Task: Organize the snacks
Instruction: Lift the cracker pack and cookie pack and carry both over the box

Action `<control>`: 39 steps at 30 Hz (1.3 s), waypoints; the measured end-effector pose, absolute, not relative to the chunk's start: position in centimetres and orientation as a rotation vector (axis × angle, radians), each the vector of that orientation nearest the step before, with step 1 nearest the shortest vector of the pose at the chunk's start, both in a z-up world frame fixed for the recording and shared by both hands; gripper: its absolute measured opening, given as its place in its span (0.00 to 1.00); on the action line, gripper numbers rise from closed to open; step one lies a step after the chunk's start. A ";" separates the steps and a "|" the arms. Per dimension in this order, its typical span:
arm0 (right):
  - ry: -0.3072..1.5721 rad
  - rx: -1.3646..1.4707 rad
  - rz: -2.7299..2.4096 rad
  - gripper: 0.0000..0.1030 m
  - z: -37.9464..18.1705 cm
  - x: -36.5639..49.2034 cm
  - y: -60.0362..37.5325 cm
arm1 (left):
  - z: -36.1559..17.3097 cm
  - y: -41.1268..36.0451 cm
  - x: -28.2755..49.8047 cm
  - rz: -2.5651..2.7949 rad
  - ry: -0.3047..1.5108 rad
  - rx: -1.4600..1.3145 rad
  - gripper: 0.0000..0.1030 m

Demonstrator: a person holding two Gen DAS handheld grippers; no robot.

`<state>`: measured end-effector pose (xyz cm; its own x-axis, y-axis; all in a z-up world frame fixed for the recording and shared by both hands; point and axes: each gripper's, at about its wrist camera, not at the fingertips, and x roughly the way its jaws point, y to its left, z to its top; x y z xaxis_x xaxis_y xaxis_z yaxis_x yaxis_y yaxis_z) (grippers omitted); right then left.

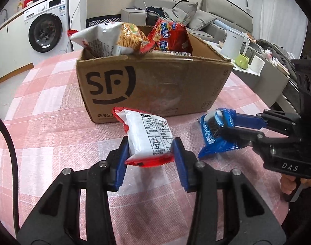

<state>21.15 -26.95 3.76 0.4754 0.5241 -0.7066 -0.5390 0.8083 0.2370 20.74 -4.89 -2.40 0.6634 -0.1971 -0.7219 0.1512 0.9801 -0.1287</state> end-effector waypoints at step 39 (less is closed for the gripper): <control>0.590 0.094 0.640 0.32 14.3 20.7 -28.5 | 12.2 -1.9 16.8 -0.232 0.602 -0.029 0.38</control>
<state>20.74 -28.51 14.31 0.6445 0.5874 -0.4895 -0.5352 0.8038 0.2599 16.78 -1.91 12.16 0.7988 -0.2249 -0.5579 0.2079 0.9735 -0.0948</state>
